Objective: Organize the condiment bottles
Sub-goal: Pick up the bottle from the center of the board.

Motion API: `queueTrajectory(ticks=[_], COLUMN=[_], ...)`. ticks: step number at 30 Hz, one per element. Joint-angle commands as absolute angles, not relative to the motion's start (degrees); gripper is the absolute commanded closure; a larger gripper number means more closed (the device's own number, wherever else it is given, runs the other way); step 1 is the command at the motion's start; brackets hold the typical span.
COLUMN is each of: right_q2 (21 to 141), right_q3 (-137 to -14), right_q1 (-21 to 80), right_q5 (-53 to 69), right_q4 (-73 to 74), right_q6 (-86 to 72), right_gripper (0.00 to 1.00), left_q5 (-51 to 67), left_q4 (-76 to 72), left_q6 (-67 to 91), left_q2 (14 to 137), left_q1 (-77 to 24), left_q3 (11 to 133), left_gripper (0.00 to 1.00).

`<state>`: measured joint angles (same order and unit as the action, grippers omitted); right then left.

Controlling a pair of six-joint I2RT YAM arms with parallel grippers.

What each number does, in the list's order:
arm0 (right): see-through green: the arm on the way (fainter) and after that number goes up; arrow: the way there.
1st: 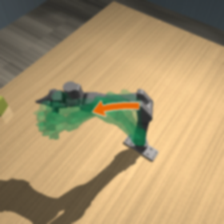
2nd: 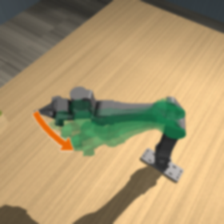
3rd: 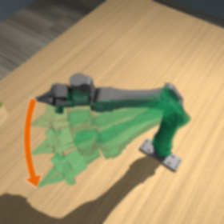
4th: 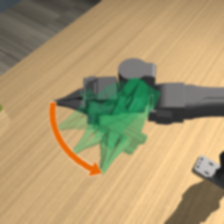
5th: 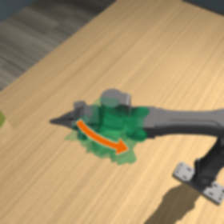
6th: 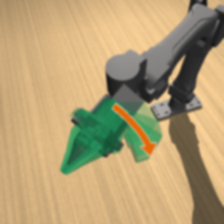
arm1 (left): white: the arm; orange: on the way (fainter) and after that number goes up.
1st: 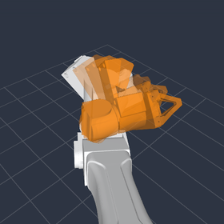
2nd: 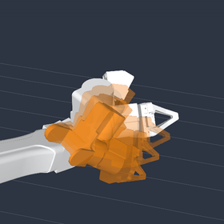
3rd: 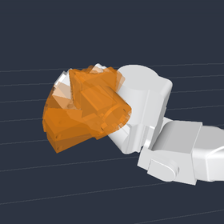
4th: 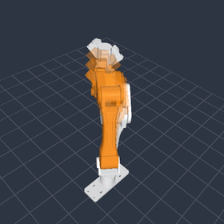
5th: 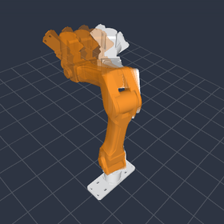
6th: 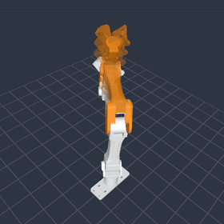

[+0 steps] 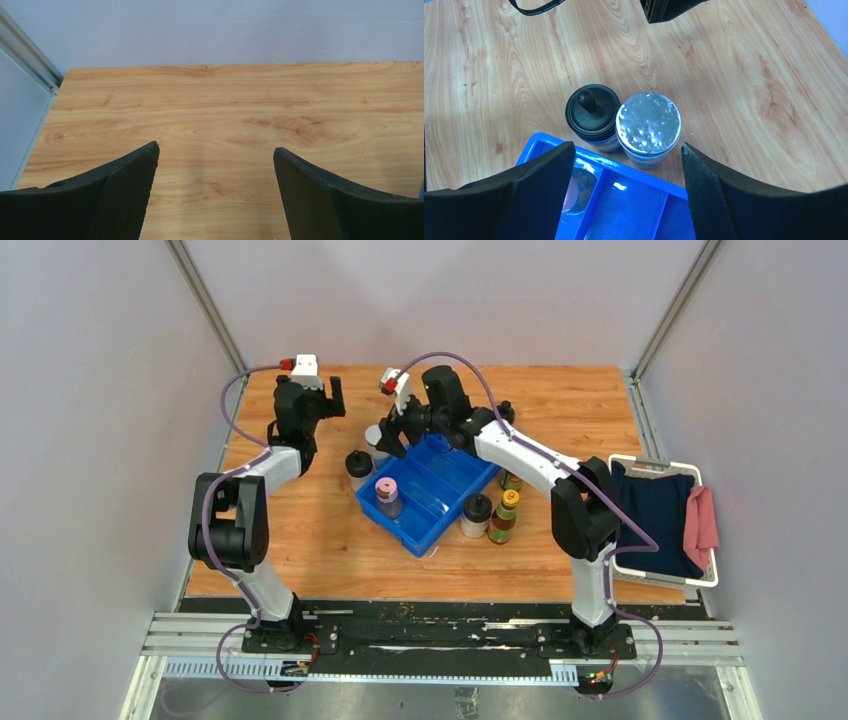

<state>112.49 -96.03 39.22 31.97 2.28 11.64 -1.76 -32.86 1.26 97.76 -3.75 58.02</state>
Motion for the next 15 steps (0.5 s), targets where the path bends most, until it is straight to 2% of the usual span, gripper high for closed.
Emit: queueTrajectory(ticks=[1, 15], right_q2=[114.4, 117.6], right_q3=[-95.4, -97.4], right_q1=[39.7, 39.7], right_q5=[32.8, 32.6], right_q4=[0.7, 0.5], right_q6=[13.5, 15.2], right_gripper=[0.19, 0.19], left_q5=[-0.4, 0.8], left_q4=[-35.3, -37.7], left_q6=[0.1, 0.1], left_q2=[95.8, 94.7], left_q1=[-3.1, -3.0], left_q3=[56.8, 54.5], left_gripper=[0.08, 0.09])
